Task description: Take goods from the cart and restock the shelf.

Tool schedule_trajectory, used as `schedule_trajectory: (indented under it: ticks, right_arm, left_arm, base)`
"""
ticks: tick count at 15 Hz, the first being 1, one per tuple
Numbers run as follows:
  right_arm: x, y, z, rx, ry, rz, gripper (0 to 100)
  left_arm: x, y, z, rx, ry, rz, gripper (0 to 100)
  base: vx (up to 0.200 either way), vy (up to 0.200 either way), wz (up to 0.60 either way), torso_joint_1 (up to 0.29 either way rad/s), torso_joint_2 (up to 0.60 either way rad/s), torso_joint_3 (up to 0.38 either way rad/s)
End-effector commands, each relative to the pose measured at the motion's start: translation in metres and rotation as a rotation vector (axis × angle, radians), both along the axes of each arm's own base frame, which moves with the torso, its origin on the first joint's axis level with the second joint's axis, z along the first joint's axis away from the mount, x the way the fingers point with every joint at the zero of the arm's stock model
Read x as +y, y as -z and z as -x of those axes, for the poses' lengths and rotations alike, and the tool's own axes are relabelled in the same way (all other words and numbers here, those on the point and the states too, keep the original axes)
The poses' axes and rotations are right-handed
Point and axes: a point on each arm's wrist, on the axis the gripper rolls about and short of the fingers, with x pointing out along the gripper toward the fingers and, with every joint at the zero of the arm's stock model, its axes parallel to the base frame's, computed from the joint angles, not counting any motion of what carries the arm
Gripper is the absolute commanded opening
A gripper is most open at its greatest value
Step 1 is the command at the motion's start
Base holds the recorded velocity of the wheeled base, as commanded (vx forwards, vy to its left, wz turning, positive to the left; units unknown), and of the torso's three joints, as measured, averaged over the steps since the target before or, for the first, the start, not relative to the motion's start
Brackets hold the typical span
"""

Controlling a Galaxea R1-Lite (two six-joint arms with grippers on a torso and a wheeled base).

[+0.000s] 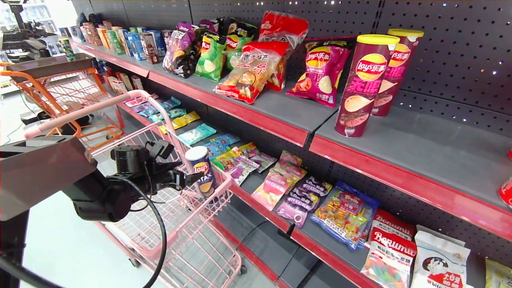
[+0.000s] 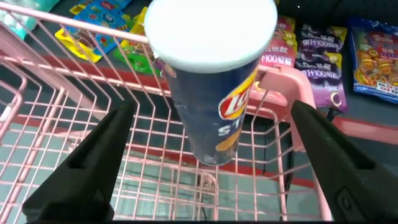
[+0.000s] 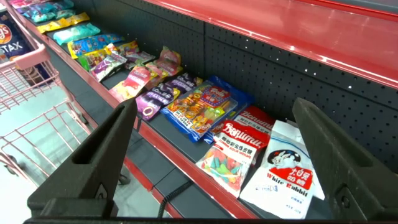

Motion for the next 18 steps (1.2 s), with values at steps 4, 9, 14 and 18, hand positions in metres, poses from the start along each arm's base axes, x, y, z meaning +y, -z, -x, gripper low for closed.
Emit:
schedule_trajectory:
  ticks: [4, 9, 14, 18]
  right_arm:
    - [0.000, 0.000, 0.000, 0.001, 0.000, 0.001, 100]
    - [0.000, 0.000, 0.000, 0.001, 0.000, 0.001, 100]
    - [0.000, 0.000, 0.000, 0.001, 0.000, 0.001, 100]
    - [0.000, 0.000, 0.000, 0.001, 0.000, 0.001, 100]
  left_arm:
    - [-0.006, 0.010, -0.016, -0.016, 0.013, 0.001, 100]
    - [-0.011, 0.018, -0.025, -0.019, 0.020, -0.001, 100]
    - [-0.018, 0.023, -0.031, -0.025, 0.032, -0.003, 0]
    - [-0.017, 0.018, -0.027, -0.030, 0.030, -0.002, 0]
  base:
    - [0.000, 0.000, 0.00, 0.000, 0.00, 0.000]
    - [0.000, 0.000, 0.00, 0.000, 0.00, 0.000]
    - [0.000, 0.000, 0.00, 0.000, 0.00, 0.000]
    - [0.000, 0.000, 0.00, 0.000, 0.00, 0.000]
